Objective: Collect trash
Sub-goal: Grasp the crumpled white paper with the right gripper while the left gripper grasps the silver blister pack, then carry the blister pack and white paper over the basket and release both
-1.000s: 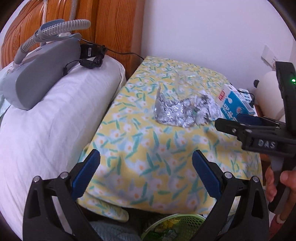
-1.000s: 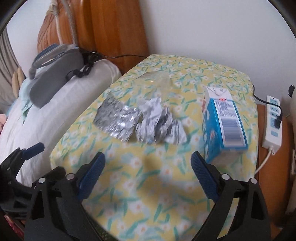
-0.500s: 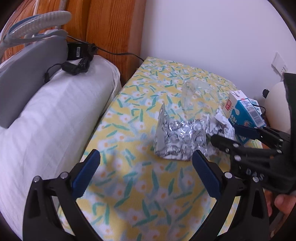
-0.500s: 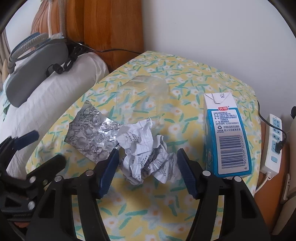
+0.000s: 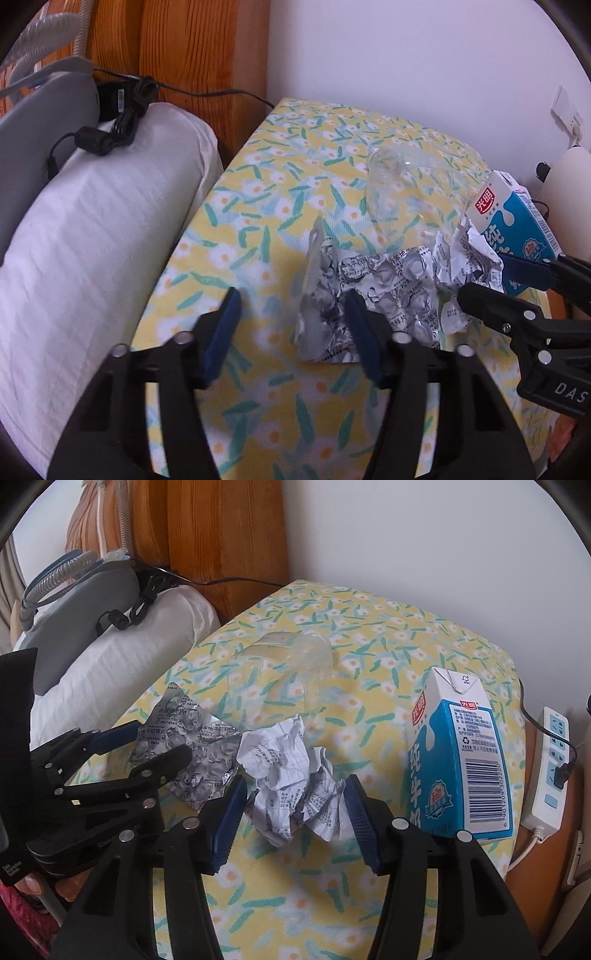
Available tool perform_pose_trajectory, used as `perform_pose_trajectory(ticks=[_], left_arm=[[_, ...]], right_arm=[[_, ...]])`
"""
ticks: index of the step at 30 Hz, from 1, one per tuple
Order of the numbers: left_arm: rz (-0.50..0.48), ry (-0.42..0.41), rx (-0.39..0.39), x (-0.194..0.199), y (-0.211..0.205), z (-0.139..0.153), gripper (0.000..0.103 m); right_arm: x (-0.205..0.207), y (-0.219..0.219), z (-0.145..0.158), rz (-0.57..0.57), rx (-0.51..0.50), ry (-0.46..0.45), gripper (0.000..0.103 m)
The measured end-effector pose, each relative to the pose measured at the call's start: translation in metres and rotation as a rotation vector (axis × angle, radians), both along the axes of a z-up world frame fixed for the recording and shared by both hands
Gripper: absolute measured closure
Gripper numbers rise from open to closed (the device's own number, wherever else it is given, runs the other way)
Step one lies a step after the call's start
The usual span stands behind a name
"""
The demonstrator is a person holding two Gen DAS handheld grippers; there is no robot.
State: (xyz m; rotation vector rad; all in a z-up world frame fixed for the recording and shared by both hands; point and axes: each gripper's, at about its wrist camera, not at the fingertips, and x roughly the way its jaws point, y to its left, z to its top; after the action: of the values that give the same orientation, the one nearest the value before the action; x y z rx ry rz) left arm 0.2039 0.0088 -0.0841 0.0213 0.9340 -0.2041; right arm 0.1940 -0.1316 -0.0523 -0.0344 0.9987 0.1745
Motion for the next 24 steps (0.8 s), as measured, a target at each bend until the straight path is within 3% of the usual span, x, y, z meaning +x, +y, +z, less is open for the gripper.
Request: perform_pose_trajectory(ticks=[2,6,18,24], left_arm=[[-0.003,0.009,-0.015,0.002,0.001,0.001,0.079],[0.018,-0.021,-0.01,-0.007,0.009,0.011,0.091],[0.057,-0.079,-0.044,-0.044,0.035,0.043,0.092],[0.056,-0.079,-0.065,-0.06,0.042,0.046,0.092]], right_arm=[[0.0,0.0,0.0,-0.001,0.001,0.002,0.048],[0.0,0.0,0.001,0.004,0.001,0.004,0.048],[0.008,0.014,-0.008,0.022,-0.079,0.02,0.044],[0.005,0.013,-0.005,0.014,-0.08,0.014,0.063]])
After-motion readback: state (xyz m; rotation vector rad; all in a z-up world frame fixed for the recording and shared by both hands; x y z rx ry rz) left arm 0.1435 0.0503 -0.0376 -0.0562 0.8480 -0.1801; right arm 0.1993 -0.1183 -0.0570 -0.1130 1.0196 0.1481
